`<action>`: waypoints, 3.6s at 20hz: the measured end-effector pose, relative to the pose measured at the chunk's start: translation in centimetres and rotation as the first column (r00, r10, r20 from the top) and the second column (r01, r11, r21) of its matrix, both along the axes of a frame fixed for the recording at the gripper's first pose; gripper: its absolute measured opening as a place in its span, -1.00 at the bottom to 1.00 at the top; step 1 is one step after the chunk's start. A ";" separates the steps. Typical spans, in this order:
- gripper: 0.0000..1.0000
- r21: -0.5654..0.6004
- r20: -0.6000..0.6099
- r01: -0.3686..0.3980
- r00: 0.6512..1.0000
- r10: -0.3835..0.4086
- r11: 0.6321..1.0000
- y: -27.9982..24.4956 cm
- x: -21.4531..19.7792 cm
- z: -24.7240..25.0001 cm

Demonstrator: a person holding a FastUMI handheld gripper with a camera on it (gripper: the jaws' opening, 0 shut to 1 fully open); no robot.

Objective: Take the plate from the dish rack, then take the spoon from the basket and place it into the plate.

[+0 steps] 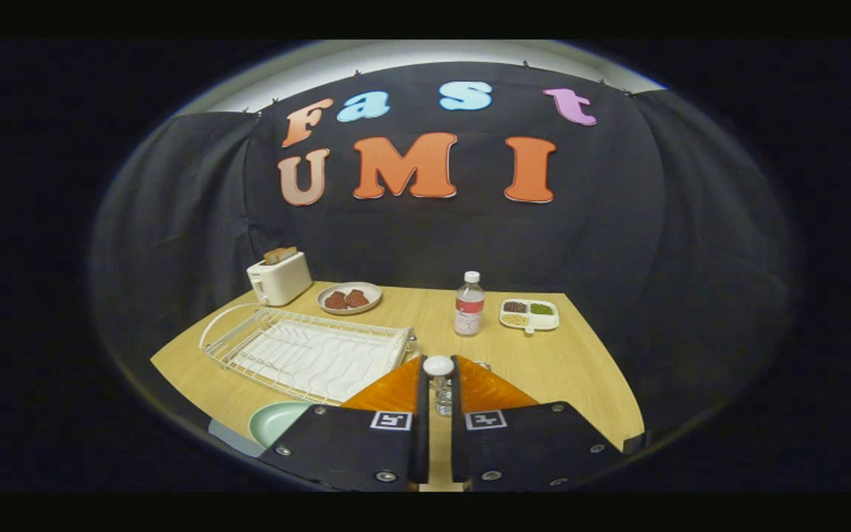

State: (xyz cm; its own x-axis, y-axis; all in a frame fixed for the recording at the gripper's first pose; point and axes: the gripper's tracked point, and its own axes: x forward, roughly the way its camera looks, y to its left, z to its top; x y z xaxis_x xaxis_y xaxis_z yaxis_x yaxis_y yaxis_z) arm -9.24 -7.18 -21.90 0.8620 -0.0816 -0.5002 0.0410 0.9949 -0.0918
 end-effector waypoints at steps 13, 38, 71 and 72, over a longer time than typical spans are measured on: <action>-0.77 0.115 -0.063 -0.222 0.971 0.231 0.968 10.3 -2.3 -1.8; -0.76 0.197 -0.214 -0.326 0.906 0.365 0.925 16.1 -4.5 -13.1; 0.86 0.160 0.162 -0.003 0.987 -0.023 0.987 0.0 -0.2 4.5; 0.87 0.146 0.206 -0.003 0.978 -0.027 0.989 -0.5 0.3 5.8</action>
State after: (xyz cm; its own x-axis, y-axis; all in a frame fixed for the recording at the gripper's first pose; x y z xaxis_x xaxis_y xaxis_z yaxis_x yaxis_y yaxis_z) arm -8.89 -7.70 -16.14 0.9473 -0.0322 -0.3188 0.0558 0.9963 0.0652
